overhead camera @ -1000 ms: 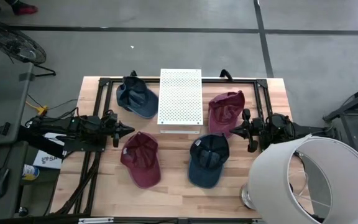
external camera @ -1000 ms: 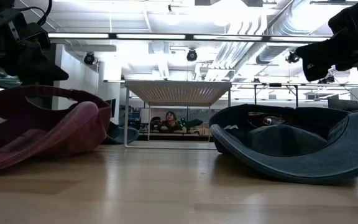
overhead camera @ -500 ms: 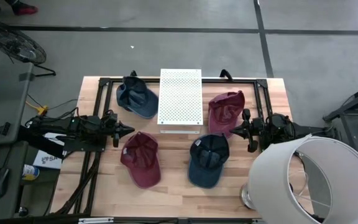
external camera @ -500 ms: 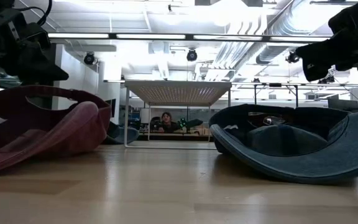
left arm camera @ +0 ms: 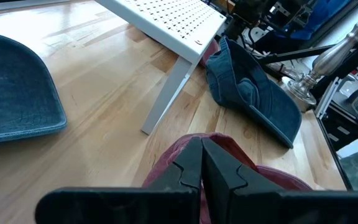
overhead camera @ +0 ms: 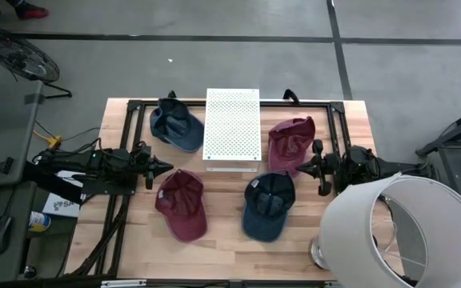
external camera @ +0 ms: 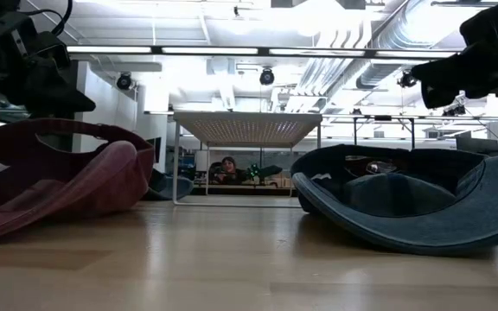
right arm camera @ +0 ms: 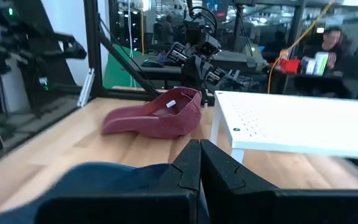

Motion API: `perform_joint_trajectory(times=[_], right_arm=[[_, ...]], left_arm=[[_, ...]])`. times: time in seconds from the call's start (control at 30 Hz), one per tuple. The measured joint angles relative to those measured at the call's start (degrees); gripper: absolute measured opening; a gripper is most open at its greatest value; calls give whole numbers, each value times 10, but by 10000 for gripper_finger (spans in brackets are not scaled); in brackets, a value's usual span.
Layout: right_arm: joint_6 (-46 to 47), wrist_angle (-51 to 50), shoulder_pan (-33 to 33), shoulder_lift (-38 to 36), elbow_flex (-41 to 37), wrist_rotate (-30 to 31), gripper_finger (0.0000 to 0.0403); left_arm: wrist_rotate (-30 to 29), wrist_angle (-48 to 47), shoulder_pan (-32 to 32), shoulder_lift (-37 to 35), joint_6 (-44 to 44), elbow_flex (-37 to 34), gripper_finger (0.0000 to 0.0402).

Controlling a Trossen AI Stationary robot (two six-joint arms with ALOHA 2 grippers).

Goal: Pick & Place hat
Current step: Put the top red cap on the shelf

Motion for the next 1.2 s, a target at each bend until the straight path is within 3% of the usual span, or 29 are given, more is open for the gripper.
perform_joint_trajectory(times=[0.67,0.87,1.2], right_arm=[[55,-1,0,0,0,14,0],[199,-19,0,1,5,161,0],[361,-250,0,78,125,383,0]], left_arm=[[0,0,0,0,0,0,3],[0,0,0,0,0,0,3],[0,0,0,0,0,0,3]])
